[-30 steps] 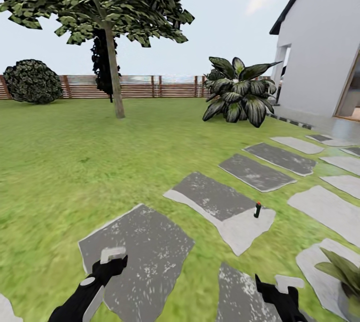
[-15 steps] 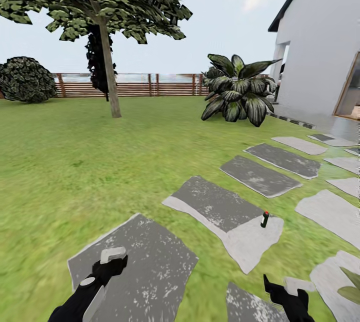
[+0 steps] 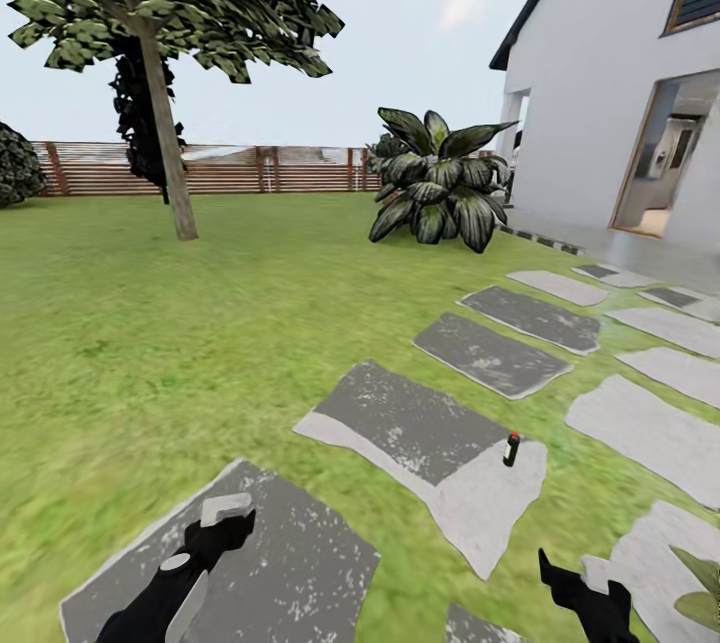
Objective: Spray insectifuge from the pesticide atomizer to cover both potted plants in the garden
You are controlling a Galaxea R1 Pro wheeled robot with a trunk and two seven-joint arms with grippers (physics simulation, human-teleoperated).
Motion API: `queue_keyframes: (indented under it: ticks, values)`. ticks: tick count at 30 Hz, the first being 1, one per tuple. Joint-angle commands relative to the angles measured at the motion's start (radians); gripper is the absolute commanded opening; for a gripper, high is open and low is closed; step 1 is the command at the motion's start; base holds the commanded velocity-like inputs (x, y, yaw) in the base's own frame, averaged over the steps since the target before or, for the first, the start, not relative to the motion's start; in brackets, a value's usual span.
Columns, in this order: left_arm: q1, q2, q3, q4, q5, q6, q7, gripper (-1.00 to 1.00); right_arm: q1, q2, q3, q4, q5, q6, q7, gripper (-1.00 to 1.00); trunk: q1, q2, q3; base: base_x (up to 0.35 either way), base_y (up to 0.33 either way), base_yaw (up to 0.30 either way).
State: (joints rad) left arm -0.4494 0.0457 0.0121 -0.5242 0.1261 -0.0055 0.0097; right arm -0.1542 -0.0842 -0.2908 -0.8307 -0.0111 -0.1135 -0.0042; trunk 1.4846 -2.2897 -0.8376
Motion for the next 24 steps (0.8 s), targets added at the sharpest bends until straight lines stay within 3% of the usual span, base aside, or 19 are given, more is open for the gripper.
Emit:
queue_keyframes:
  ticks: [1,9,12,13,18,24]
  values:
    - [0.000,0.000,-0.001,0.000,0.010,-0.001,0.001,1.00,-0.001,0.000,0.000,0.001,-0.001,-0.003,0.000,1.00,0.000,0.000,0.000,0.299,0.050,-0.247]
    - [0.000,0.000,-0.002,0.000,0.011,0.002,0.000,1.00,-0.001,-0.007,0.003,0.001,0.001,-0.004,0.007,1.00,0.000,0.000,0.001,0.088,0.013,-0.077]
    - [0.000,0.000,-0.001,0.000,0.011,0.002,0.000,1.00,-0.001,-0.024,0.004,0.001,0.002,-0.004,0.058,1.00,0.000,0.000,0.001,0.067,0.049,-0.011]
    - [0.000,0.000,-0.001,0.000,0.011,0.002,0.000,1.00,-0.001,-0.054,0.003,0.001,0.001,-0.002,0.166,1.00,0.000,0.000,0.001,0.174,0.164,-0.003]
    - [0.000,0.000,-0.001,0.000,0.011,0.002,0.000,1.00,-0.001,-0.083,0.002,0.003,0.000,-0.001,0.286,1.00,0.000,0.000,0.001,0.200,0.192,-0.002]
    - [0.000,0.000,-0.002,0.000,0.011,0.003,-0.001,1.00,-0.001,-0.090,0.002,0.004,0.000,-0.002,0.317,1.00,0.000,0.000,0.001,0.222,0.216,0.000]
